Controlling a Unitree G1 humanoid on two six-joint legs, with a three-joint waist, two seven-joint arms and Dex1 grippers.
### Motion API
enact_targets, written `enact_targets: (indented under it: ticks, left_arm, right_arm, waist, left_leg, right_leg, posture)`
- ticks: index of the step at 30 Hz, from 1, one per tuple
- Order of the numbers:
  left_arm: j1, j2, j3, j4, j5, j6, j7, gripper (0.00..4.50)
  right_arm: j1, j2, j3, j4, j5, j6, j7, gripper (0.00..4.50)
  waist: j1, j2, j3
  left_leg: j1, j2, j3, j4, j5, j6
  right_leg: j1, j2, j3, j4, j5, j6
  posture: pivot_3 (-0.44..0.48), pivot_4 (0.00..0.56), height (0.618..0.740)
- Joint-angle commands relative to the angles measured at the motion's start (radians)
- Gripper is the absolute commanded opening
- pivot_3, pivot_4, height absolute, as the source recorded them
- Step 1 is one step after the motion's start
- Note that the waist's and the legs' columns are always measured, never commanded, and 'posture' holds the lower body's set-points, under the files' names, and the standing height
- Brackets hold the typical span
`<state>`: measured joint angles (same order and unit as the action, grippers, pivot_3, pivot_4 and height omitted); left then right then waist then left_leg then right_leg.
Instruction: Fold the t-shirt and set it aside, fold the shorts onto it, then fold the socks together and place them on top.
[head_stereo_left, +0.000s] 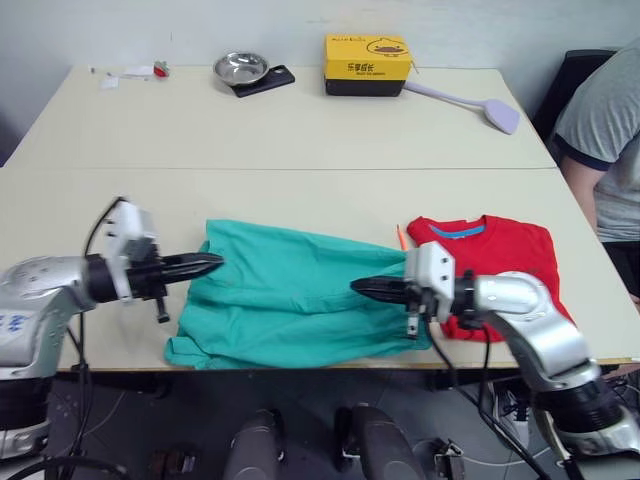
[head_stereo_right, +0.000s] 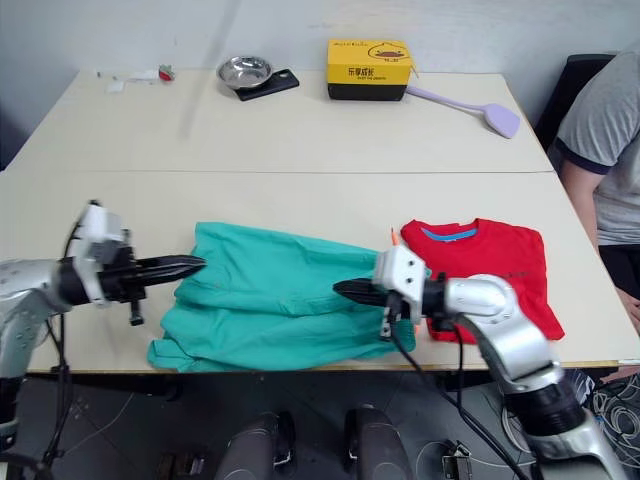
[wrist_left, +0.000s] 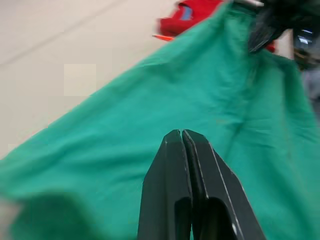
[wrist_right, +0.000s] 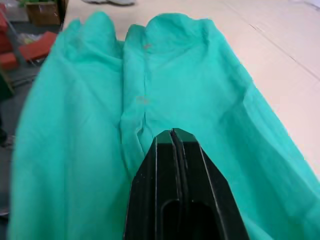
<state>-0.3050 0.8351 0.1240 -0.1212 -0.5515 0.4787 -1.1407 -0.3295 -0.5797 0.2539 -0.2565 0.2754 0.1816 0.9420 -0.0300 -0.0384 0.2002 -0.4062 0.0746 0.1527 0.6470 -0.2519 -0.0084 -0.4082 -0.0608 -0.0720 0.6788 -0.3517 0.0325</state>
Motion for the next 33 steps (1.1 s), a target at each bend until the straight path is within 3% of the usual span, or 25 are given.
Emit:
enact_targets:
  ticks: [1,3,8,12,16,21,24,28,30,33]
  left_arm:
    - [0.005,-0.078,-0.115,-0.065,0.039,0.015,0.052,0.02]
    - [0.02,-0.107,-0.15,-0.06,0.091,-0.013,0.089,0.02]
    - [0.042,-0.235,-0.1,0.114,0.274,-0.185,0.382,0.02]
    - [0.04,-0.277,-0.021,0.201,0.325,-0.23,0.544,0.02]
    - [0.038,-0.291,0.029,0.271,0.333,-0.241,0.617,0.02]
    - [0.044,-0.298,0.03,0.305,0.341,-0.255,0.62,0.02]
    - [0.049,-0.279,0.042,0.3,0.337,-0.281,0.605,0.02]
    - [0.038,-0.263,0.087,0.149,0.148,-0.303,0.402,0.02]
    - [0.036,-0.234,0.068,0.023,0.043,-0.218,0.297,0.02]
    - [0.003,-0.221,-0.027,-0.064,0.05,-0.11,0.285,0.02]
  right_arm:
    - [0.019,0.035,0.048,0.041,-0.124,-0.081,-0.069,0.0]
    - [0.027,0.053,0.059,0.071,-0.173,-0.108,-0.103,0.0]
    - [0.027,0.1,-0.016,0.156,-0.233,-0.138,-0.24,0.0]
    - [0.007,0.1,-0.084,0.201,-0.253,-0.137,-0.313,0.0]
    - [-0.015,0.086,-0.133,0.247,-0.289,-0.122,-0.374,0.0]
    - [-0.025,0.102,-0.171,0.248,-0.258,-0.088,-0.382,0.0]
    - [-0.008,0.169,-0.231,0.123,-0.025,-0.001,-0.3,0.0]
    - [0.046,0.162,-0.232,-0.067,0.176,0.071,-0.166,0.0]
    - [0.057,0.149,-0.208,-0.095,0.149,0.097,-0.18,0.0]
    - [0.061,0.141,-0.114,-0.06,-0.023,0.08,-0.253,0.0]
  waist:
    - [0.0,0.0,0.0]
    - [-0.001,-0.001,0.0]
    - [0.0,-0.001,0.0]
    - [0.001,-0.001,0.0]
    - [0.001,-0.001,-0.001]
    - [0.001,-0.001,-0.001]
    - [0.001,-0.001,-0.001]
    - [0.0,-0.001,-0.001]
    - [0.0,-0.002,-0.001]
    - [0.003,-0.002,-0.001]
  left_leg:
    - [0.0,0.0,0.001,0.001,0.0,0.0]
    - [0.0,0.0,0.001,0.002,0.0,0.0]
    - [0.003,0.0,0.001,0.002,0.002,-0.001]
    - [0.003,0.0,0.001,0.002,0.002,0.0]
    - [0.004,0.0,0.001,0.001,0.002,0.0]
    - [0.004,0.0,0.001,0.001,0.002,0.0]
    - [0.005,0.0,0.001,0.001,0.002,-0.001]
    - [0.004,0.001,0.001,-0.001,0.002,0.0]
    - [0.003,0.001,0.0,0.0,0.002,-0.001]
    - [0.003,0.0,0.0,0.0,0.002,-0.001]
  right_leg:
    - [0.0,0.0,0.001,0.001,0.0,0.0]
    - [0.0,0.0,0.001,0.002,0.0,0.001]
    - [-0.001,0.001,0.003,0.006,0.0,0.001]
    - [-0.001,0.0,0.003,0.008,0.0,0.001]
    - [-0.001,0.0,0.003,0.008,0.0,0.001]
    - [-0.001,0.0,0.003,0.008,0.0,0.001]
    - [0.0,0.0,0.003,0.009,0.0,0.001]
    - [-0.001,0.0,0.002,0.009,0.0,0.001]
    - [-0.001,0.0,0.001,0.007,0.0,0.001]
    - [0.001,-0.001,0.001,0.006,0.0,0.001]
  posture:
    - [0.0,0.15,0.74]
    - [0.0,0.15,0.74]
    - [0.0,0.15,0.74]
    - [0.0,0.15,0.74]
    - [0.0,0.15,0.74]
    - [0.0,0.15,0.74]
    - [0.0,0.15,0.74]
    - [0.0,0.15,0.74]
    - [0.0,0.15,0.74]
    - [0.0,0.15,0.74]
